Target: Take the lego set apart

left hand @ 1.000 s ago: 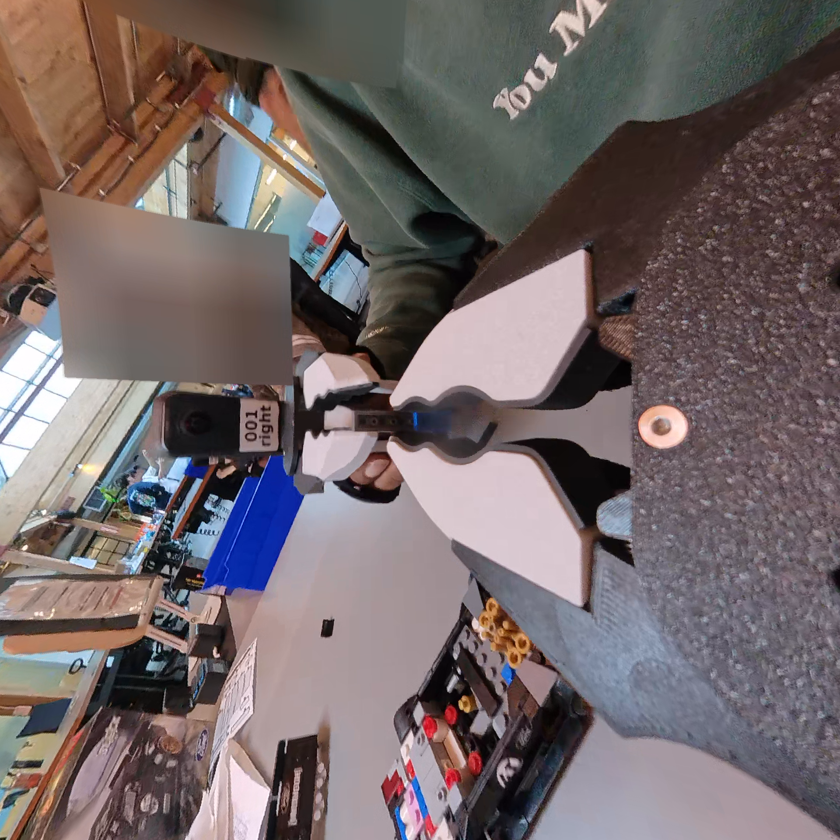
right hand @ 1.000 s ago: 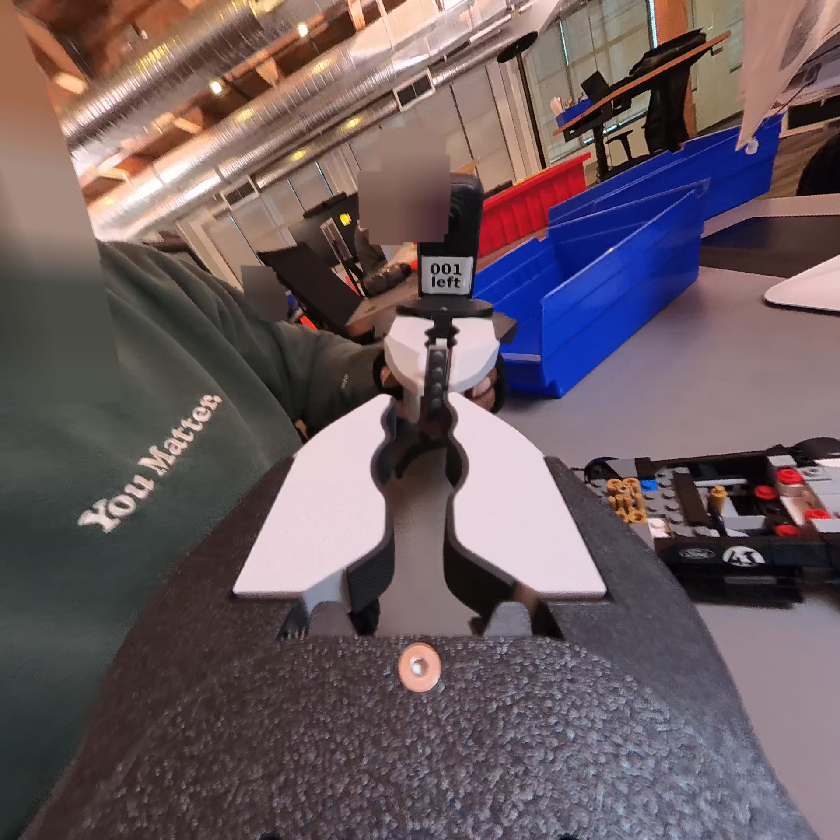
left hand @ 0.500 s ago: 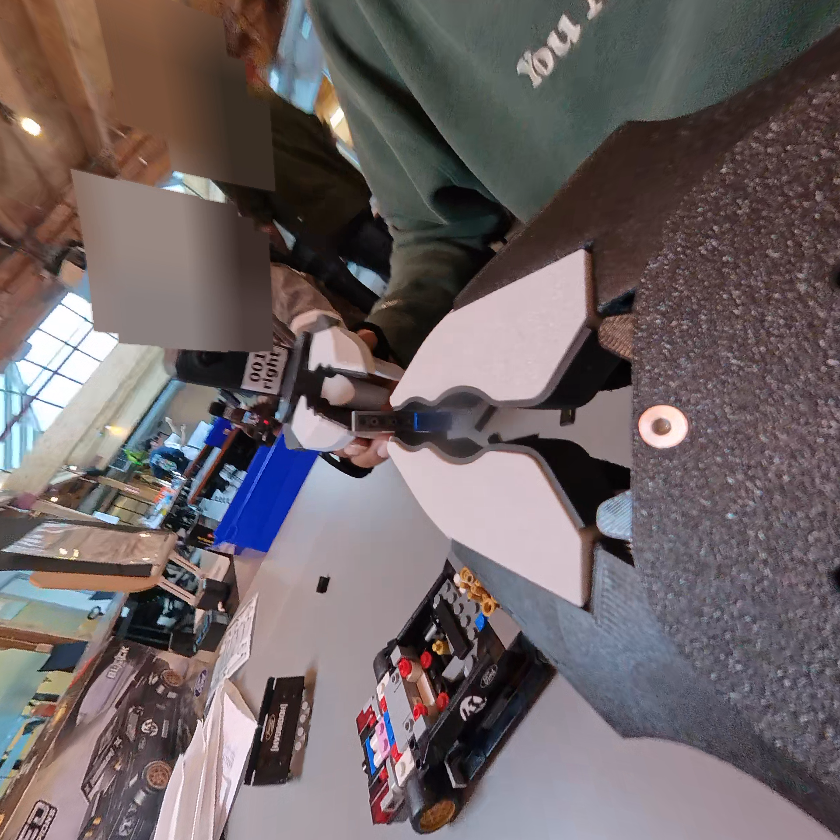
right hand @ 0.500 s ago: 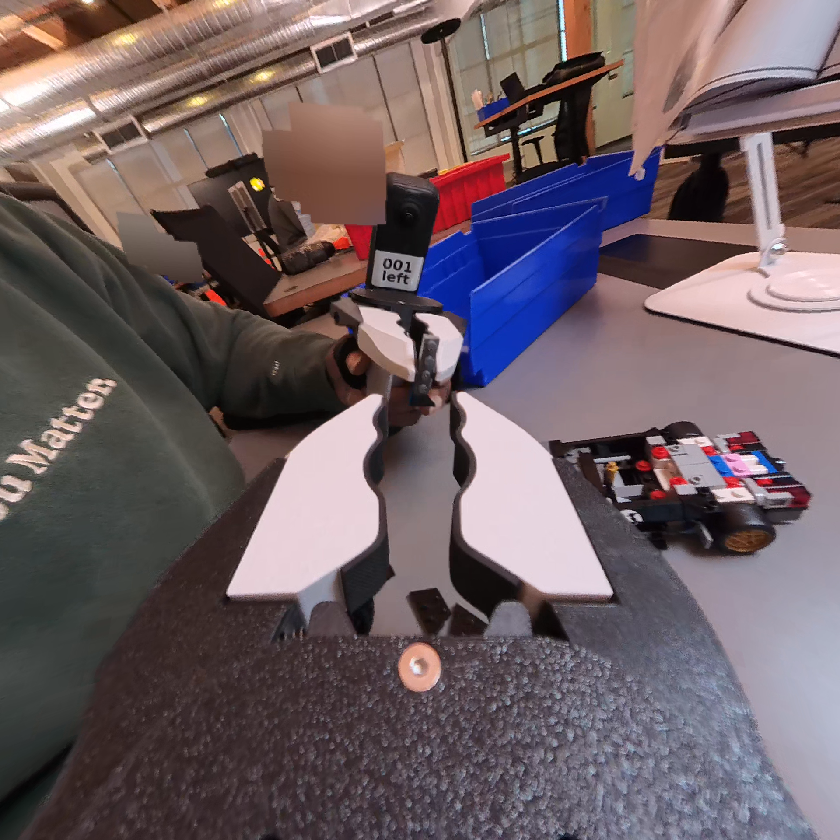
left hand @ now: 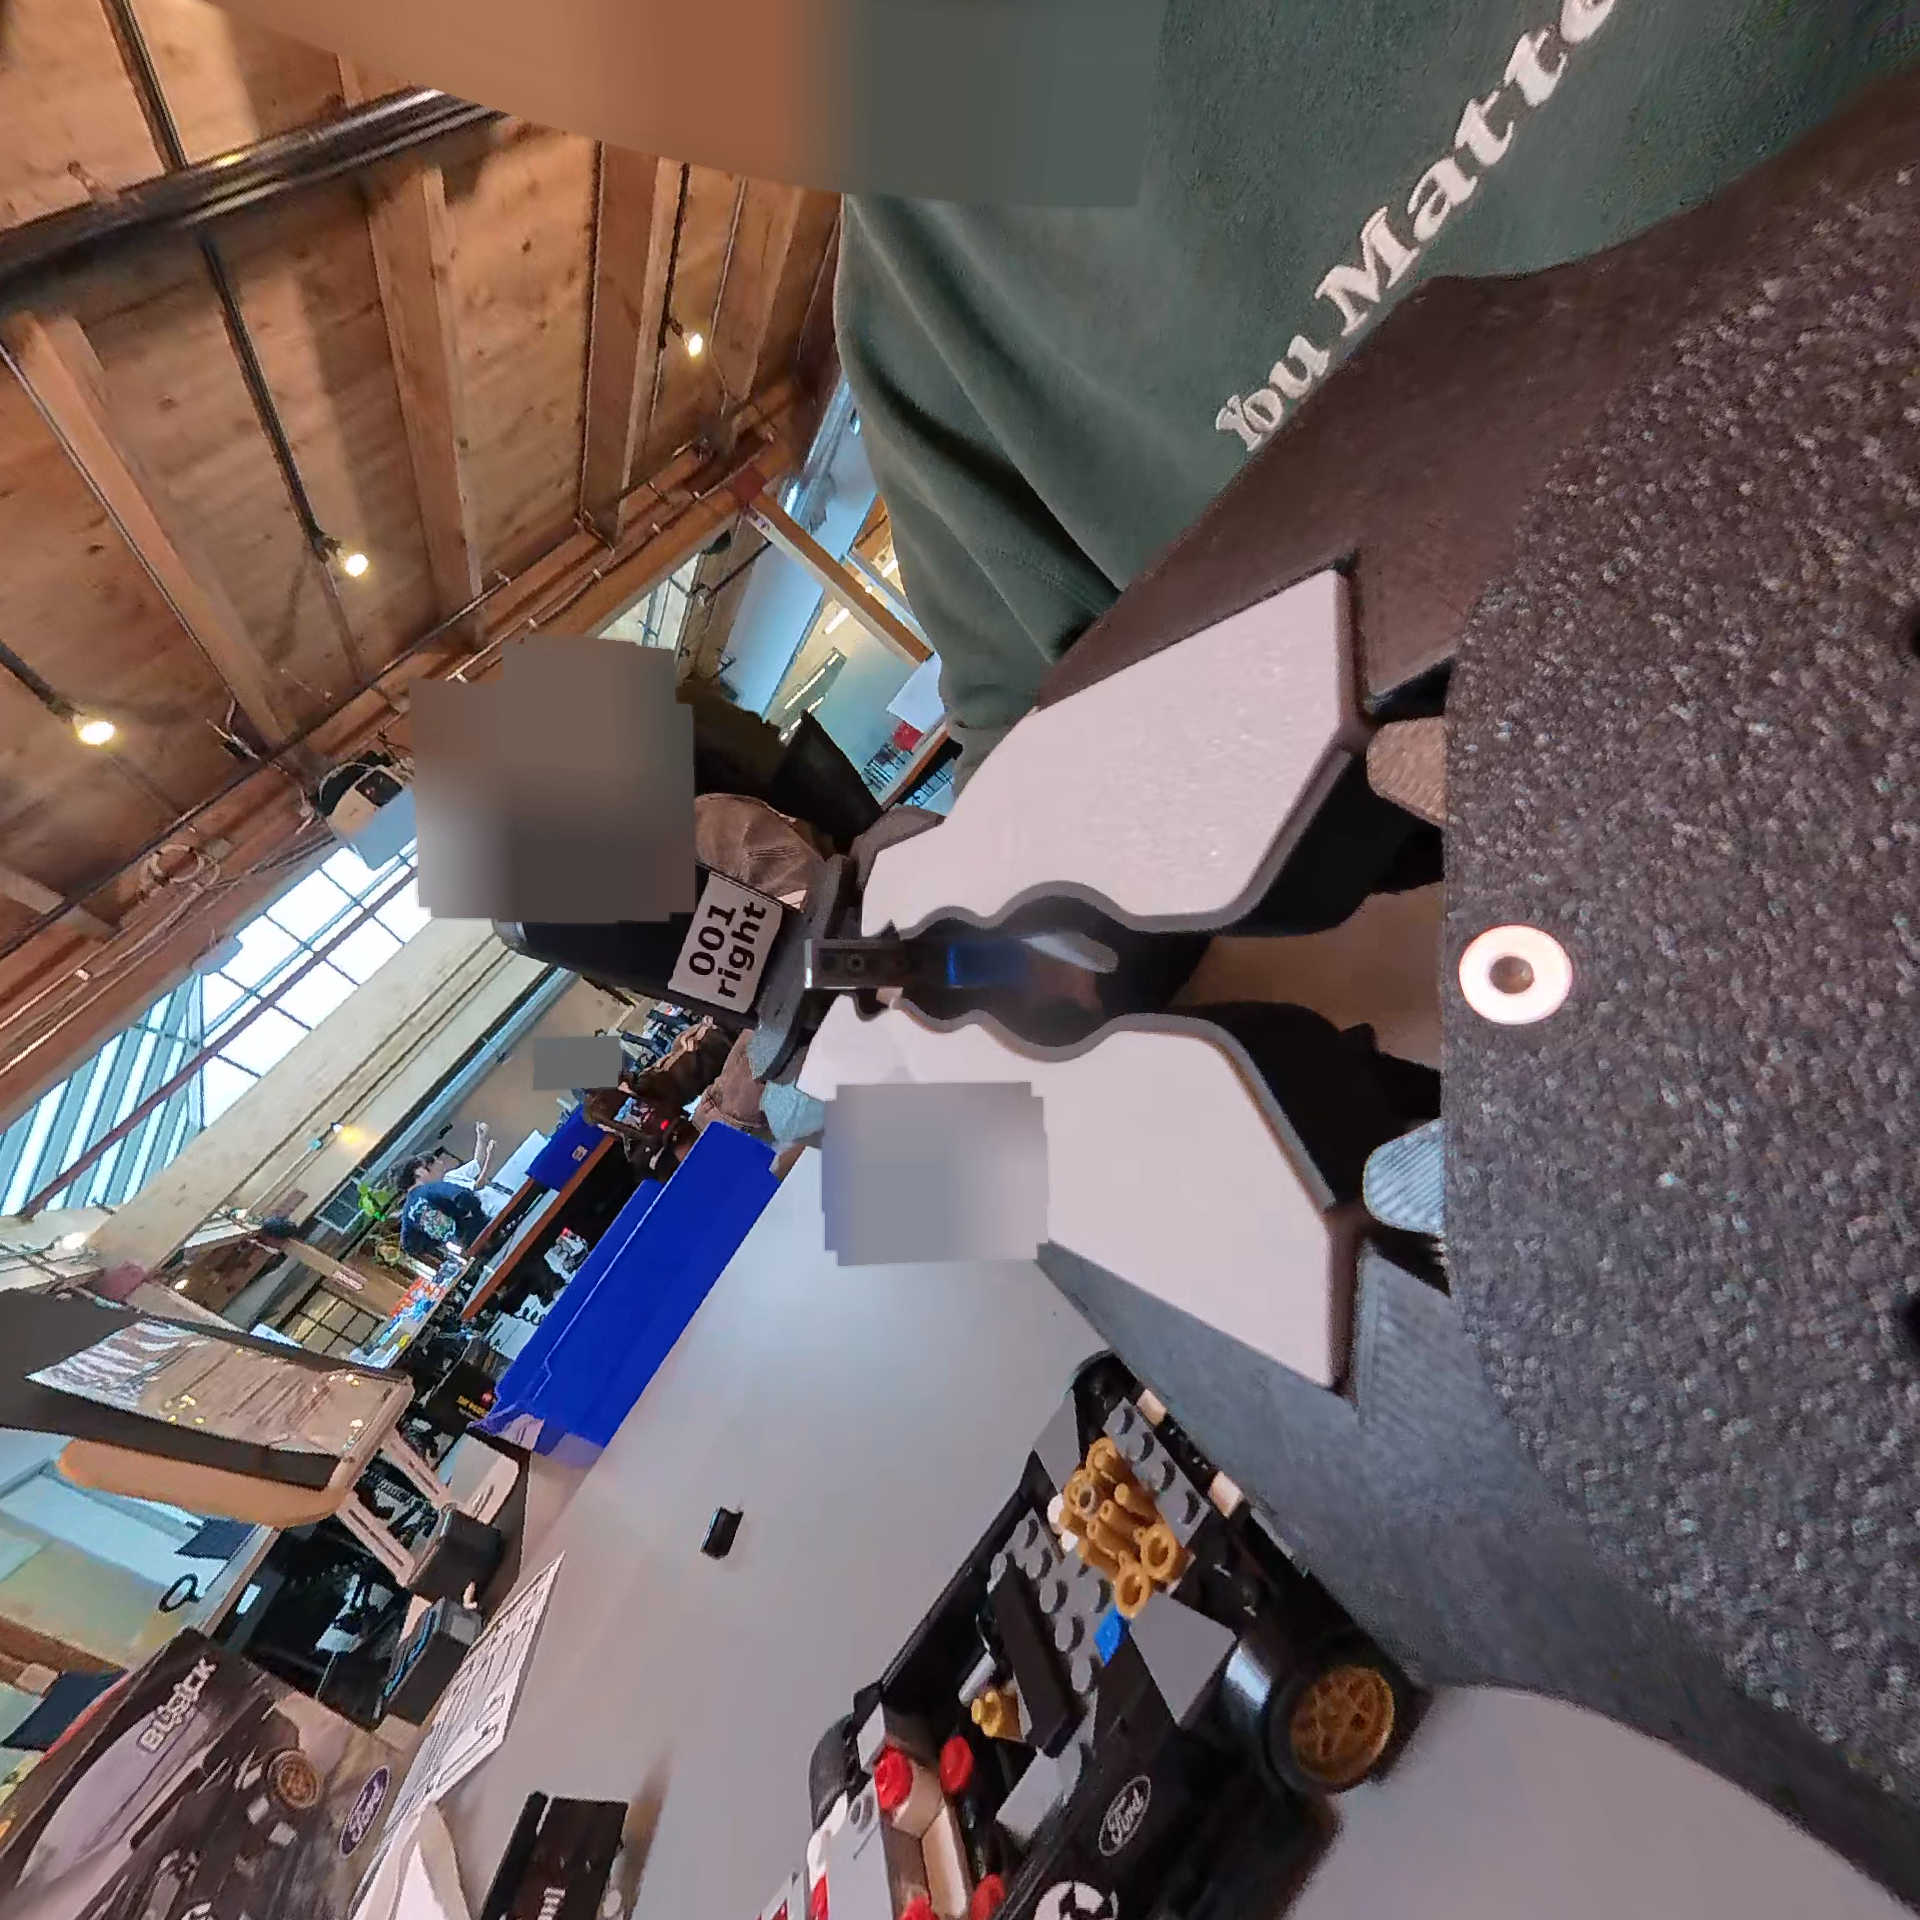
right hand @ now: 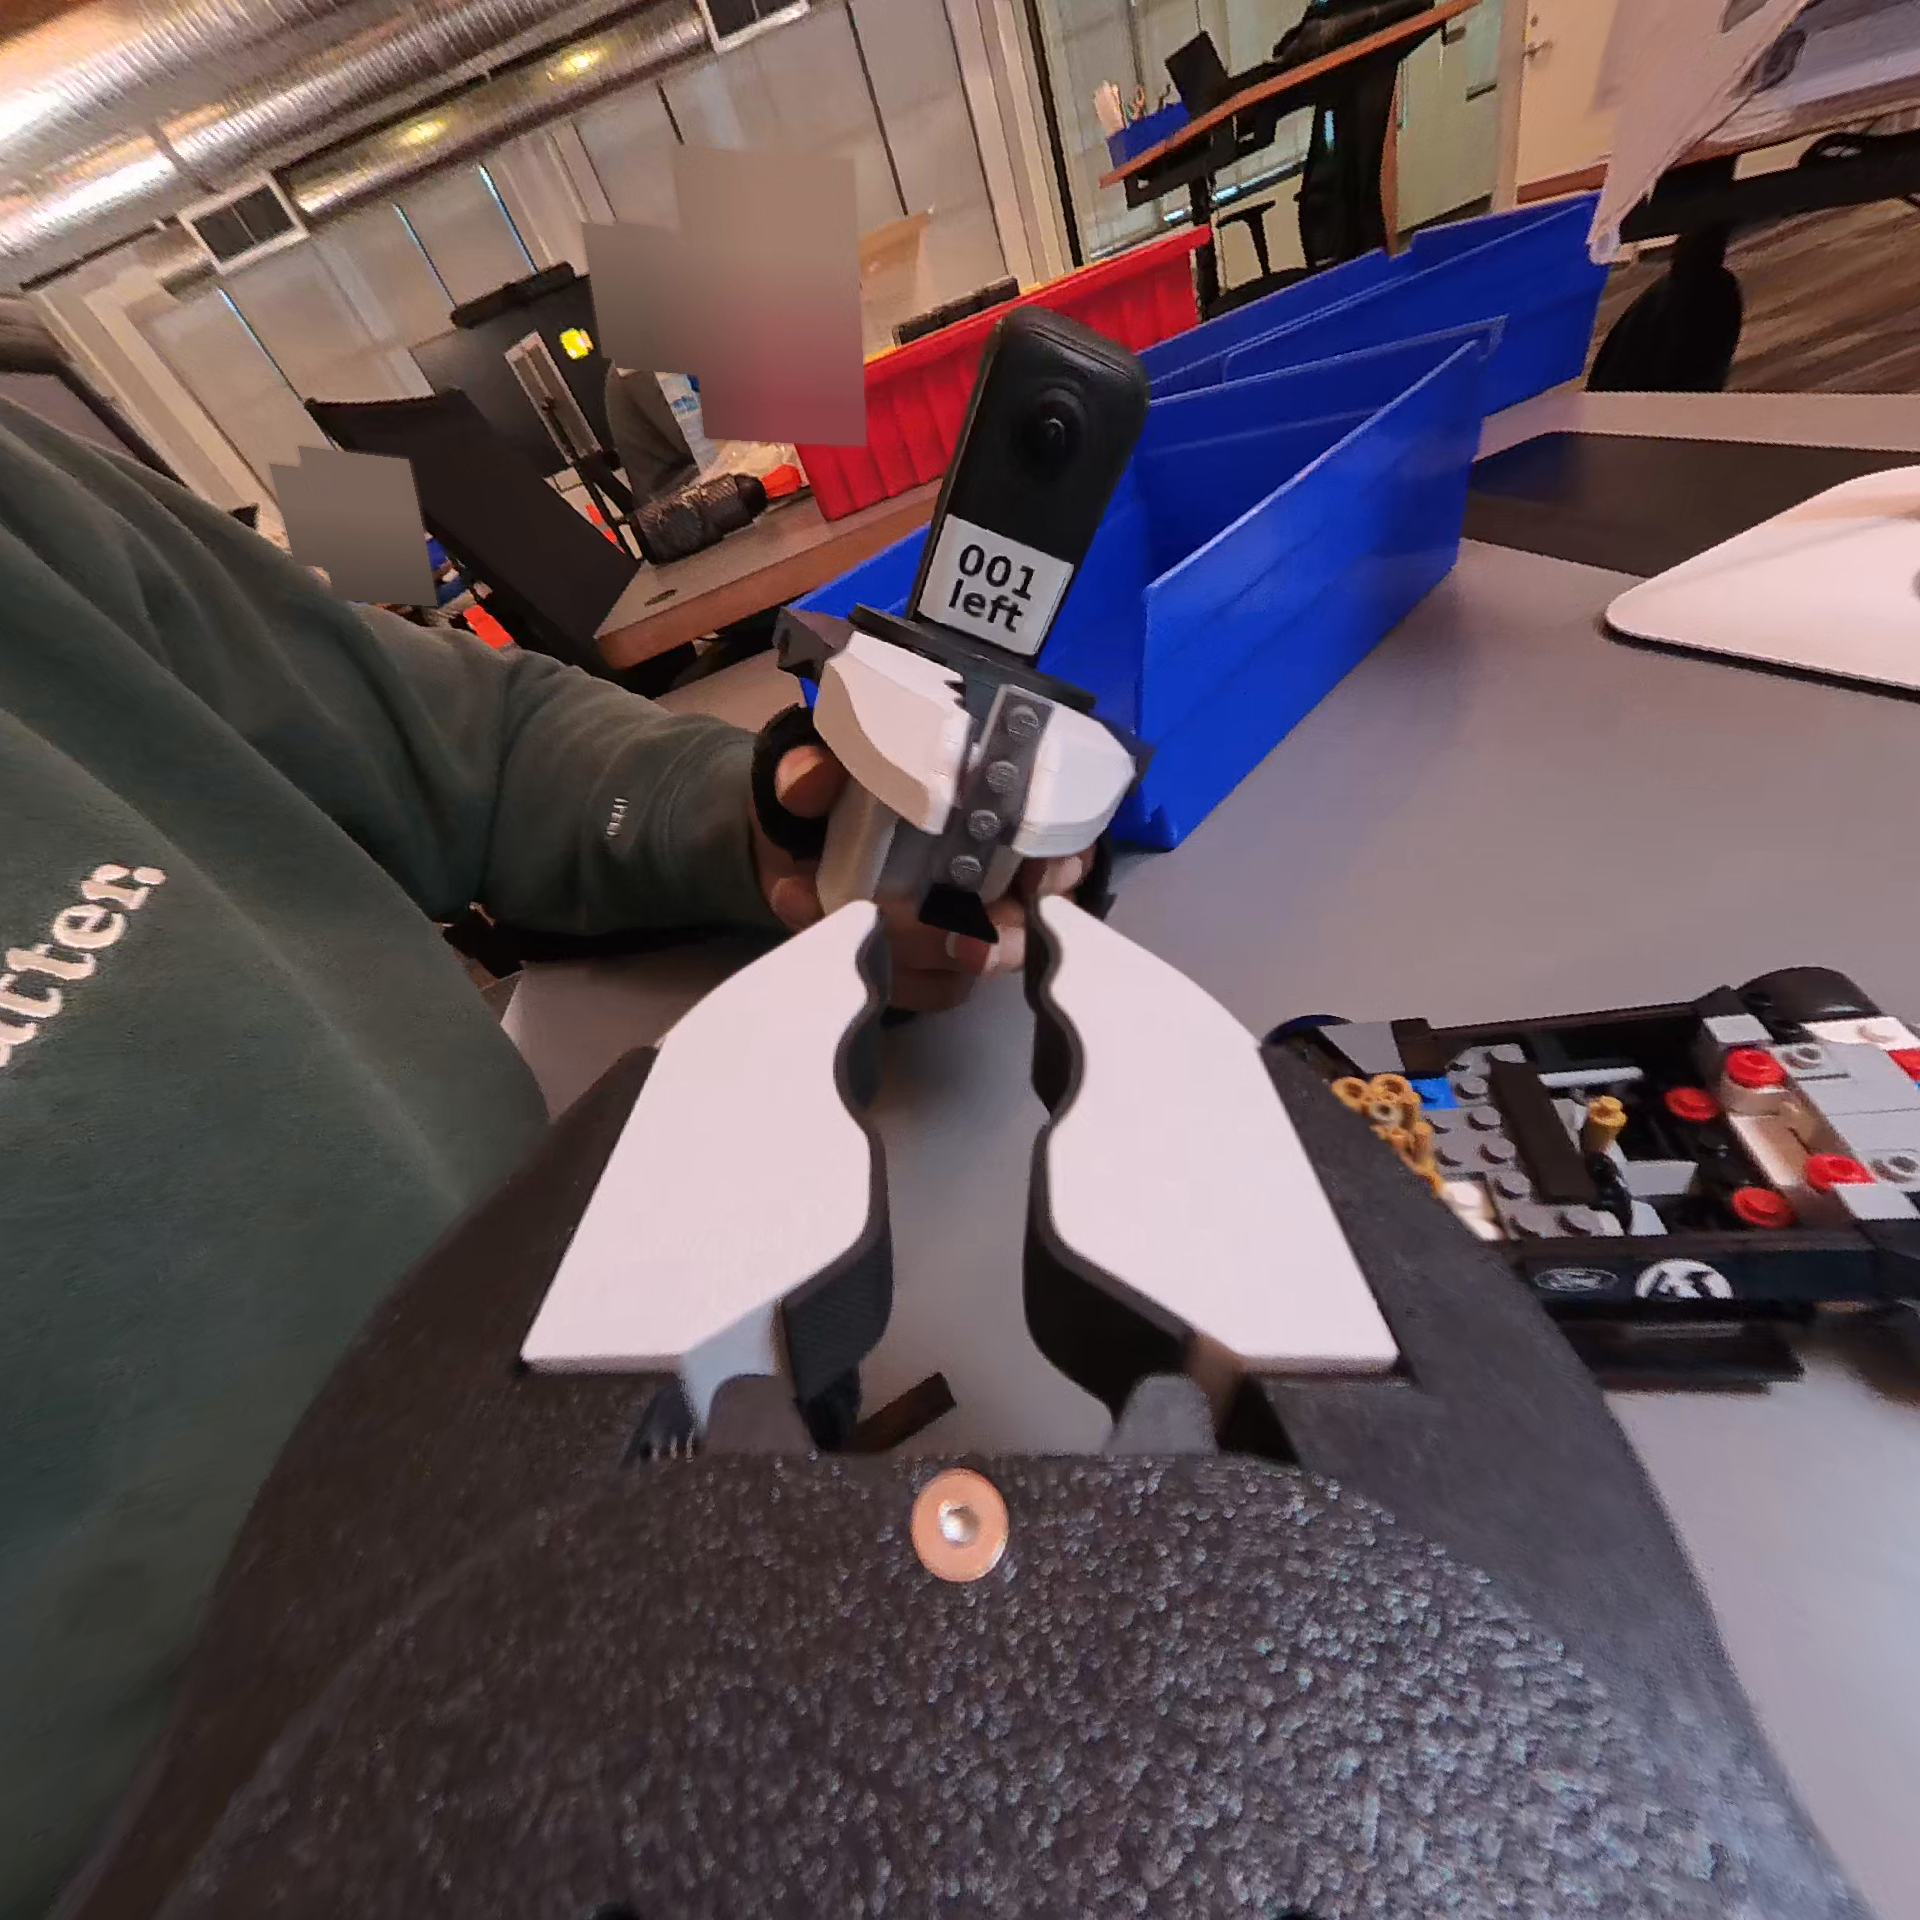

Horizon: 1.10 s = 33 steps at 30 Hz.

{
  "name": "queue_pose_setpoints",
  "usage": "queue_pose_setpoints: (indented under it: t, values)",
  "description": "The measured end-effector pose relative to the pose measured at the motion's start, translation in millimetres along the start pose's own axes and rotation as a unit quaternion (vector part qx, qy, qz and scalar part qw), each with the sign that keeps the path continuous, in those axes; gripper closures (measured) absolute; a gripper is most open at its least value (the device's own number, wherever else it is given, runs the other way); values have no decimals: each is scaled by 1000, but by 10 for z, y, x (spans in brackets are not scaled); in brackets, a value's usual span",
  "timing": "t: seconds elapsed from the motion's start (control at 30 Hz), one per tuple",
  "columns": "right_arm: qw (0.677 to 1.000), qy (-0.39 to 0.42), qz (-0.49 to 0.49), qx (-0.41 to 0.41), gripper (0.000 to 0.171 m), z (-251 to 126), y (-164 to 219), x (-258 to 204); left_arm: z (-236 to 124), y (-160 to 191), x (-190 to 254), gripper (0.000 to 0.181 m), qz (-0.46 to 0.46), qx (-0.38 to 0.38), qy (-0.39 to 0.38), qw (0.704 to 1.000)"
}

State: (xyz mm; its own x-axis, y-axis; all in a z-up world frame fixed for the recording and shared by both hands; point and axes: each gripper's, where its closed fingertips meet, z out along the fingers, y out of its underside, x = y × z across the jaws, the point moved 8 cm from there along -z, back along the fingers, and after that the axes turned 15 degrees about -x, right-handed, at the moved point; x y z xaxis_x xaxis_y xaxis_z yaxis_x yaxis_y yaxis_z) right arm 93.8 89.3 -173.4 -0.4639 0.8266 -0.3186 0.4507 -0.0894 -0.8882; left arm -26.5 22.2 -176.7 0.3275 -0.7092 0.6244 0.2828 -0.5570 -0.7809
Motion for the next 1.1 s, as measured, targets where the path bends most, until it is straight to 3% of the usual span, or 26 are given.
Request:
queue_pose_setpoints:
  t: [0.07,0.23,0.5,1.1]
  values:
    - [1000,1,-5,3,157,-18,-3,-15,-6,-3,8,173,4,-3,8,1000]
    - [999,30,-31,-22,158,-86,15,-5,-28,2,-19,172,26,-37,-13,999]
    - [971,117,-146,-148,167,-92,159,-52,-13,94,-95,175,63,-136,-75,986]
    - [964,139,-152,-170,168,-140,226,30,-54,116,-192,180,45,-148,-82,985]
